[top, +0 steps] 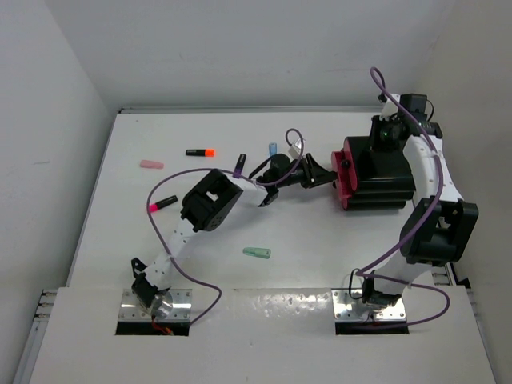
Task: Sort the stationery into containers
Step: Open the drawer in the storage box.
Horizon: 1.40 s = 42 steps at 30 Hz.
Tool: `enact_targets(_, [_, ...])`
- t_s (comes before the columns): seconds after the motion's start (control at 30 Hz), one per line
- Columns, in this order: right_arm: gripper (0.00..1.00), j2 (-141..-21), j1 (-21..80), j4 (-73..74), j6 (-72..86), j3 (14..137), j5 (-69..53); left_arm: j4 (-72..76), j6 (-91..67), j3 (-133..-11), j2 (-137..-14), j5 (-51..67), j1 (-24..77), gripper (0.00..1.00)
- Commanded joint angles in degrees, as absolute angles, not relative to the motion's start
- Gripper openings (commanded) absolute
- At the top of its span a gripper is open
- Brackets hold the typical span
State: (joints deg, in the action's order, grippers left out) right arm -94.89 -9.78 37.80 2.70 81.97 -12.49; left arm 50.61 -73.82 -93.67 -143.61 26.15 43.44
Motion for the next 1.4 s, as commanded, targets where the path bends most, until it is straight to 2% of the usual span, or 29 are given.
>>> enact_targets(0.0, [0.13, -101.69, -10.72, 55.63, 2.46, 76.73, -8.88, 51.77, -73.13, -90.53, -138.79, 27.51, 42.01, 0.00])
enact_targets(0.4, [0.15, -101.69, -11.78, 56.25, 3.51, 77.52, -9.49, 50.18, -66.62, -76.12, -130.08, 29.18, 39.03, 0.00])
enact_targets(0.77, [0.16, -101.42, -11.78, 57.04, 3.08, 77.96, -9.40, 46.67, -63.81, -76.29, -130.16, 29.09, 37.53, 0.02])
enact_targets(0.87, [0.17, -101.43, -11.78, 57.22, 2.90, 77.87, -9.14, 45.97, -63.11, -77.17, -130.69, 29.44, 37.44, 0.15])
enact_targets(0.9, [0.17, -101.34, -11.78, 57.39, 2.90, 77.87, -9.05, 45.36, -62.93, -77.60, -130.78, 29.27, 37.44, 0.24])
enact_targets(0.97, [0.17, -101.25, -11.78, 57.39, 2.90, 77.96, -9.05, 44.39, -62.40, -78.13, -130.87, 29.27, 37.35, 0.33])
enact_targets(1.03, [0.18, -101.25, -11.78, 57.39, 2.81, 78.05, -8.97, 44.03, -62.23, -78.31, -130.69, 29.44, 37.35, 0.39])
enact_targets(1.07, [0.18, -100.99, -11.78, 57.48, 2.90, 78.05, -8.96, 43.95, -61.97, -78.31, -130.69, 29.53, 37.18, 0.47])
enact_targets(1.13, [0.19, -100.81, -11.78, 57.39, 3.08, 78.22, -8.70, 42.72, -60.91, -78.31, -129.90, 29.44, 37.09, 0.52])
enact_targets(1.17, [0.19, -100.55, -11.78, 57.31, 3.25, 78.22, -8.70, 42.37, -60.56, -78.22, -129.55, 29.44, 37.09, 0.59])
enact_targets(1.3, [0.21, -100.20, -11.78, 57.22, 3.60, 78.40, -8.79, 39.65, -58.89, -77.08, -127.10, 29.36, 36.83, 0.67])
enact_targets(1.37, [0.22, -100.02, -11.78, 56.95, 3.95, 78.31, -8.96, 37.63, -57.92, -76.47, -126.13, 29.27, 36.65, 0.80])
